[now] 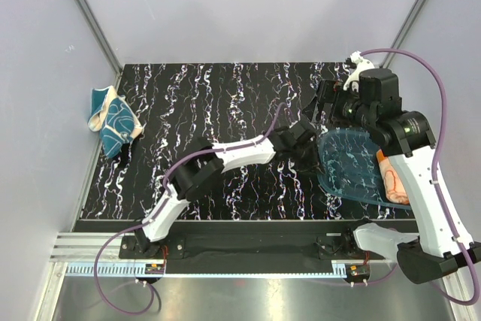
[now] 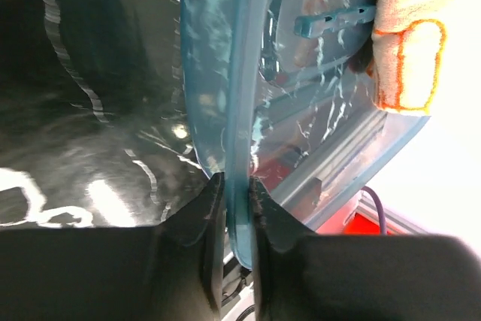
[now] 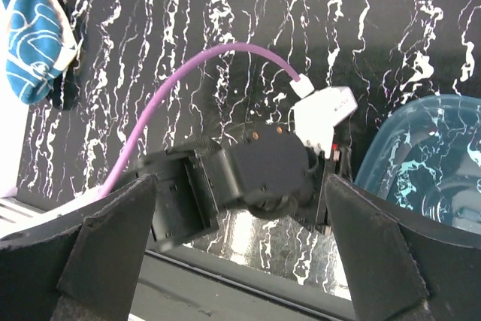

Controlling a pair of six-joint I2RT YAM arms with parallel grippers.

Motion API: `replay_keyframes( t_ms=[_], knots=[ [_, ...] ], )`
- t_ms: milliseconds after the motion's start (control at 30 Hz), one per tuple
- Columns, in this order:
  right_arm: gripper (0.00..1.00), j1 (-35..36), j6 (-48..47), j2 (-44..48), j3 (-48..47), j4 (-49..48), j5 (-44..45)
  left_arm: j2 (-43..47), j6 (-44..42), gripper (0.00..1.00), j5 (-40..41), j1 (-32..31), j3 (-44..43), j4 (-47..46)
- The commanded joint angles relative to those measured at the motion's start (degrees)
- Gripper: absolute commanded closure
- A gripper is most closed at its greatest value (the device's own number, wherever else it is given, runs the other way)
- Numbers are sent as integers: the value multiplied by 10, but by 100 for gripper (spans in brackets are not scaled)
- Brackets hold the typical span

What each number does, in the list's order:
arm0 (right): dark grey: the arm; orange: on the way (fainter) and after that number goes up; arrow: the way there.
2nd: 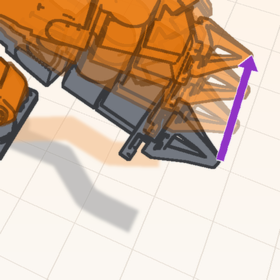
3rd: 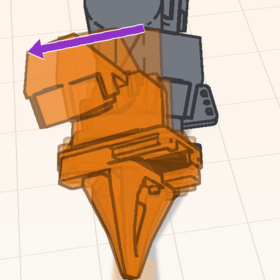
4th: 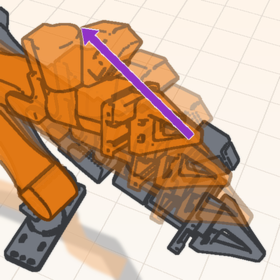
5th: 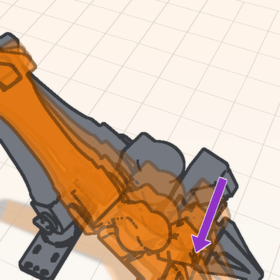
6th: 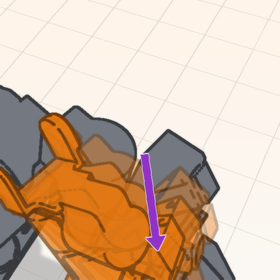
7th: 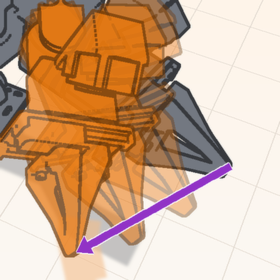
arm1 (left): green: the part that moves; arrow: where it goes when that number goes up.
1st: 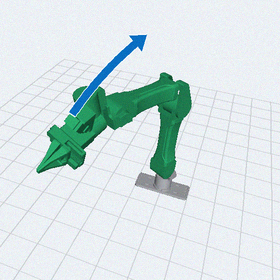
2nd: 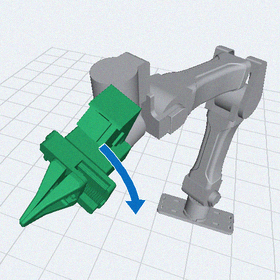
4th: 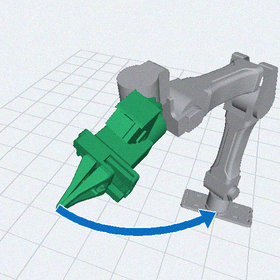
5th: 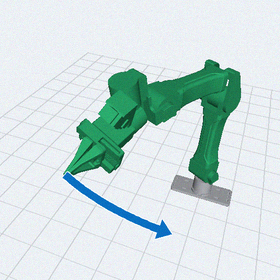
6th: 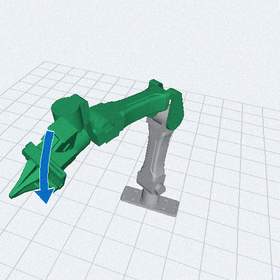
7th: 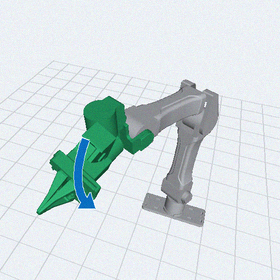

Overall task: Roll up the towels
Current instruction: Place the rolled towel into the container, then move the towel to the center of the board

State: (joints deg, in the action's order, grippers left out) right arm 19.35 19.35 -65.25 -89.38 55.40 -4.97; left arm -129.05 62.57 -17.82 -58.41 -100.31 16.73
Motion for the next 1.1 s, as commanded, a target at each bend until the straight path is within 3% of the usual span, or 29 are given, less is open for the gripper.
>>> replay_keyframes(
  t_ms=[0,67,167,300,467,533,600,767,833,933,967,1067],
  knots=[
    [0,-2,8,3,3,-13,8,-7,6,72,-20,-6,4,6],
    [0,-2,9,6,3,-14,8,15,-6,48,-18,-3,23,1],
    [0,-1,14,4,4,-18,8,52,-19,32,-13,7,45,-3],
    [0,-2,22,-1,10,-29,-5,95,-31,22,-22,27,79,-5],
    [0,-2,24,-8,12,-42,-26,200,-51,17,-15,75,169,-31],
    [0,-2,25,-11,15,-49,-27,231,-62,9,-26,104,203,-44],
    [0,-1,26,-15,17,-56,-32,266,-85,9,-58,122,216,-66],
    [0,-2,26,-32,18,-56,-50,373,-125,8,-19,225,299,5],
    [0,-2,24,-32,26,-60,-52,416,-166,9,19,294,320,65],
    [0,-2,27,-34,47,-72,-67,453,-239,10,148,379,325,182],
    [0,-2,29,-34,53,-76,-72,458,-248,9,233,398,325,206],
    [0,-1,36,-38,80,-98,-99,485,-257,7,305,488,332,243]
  ],
)
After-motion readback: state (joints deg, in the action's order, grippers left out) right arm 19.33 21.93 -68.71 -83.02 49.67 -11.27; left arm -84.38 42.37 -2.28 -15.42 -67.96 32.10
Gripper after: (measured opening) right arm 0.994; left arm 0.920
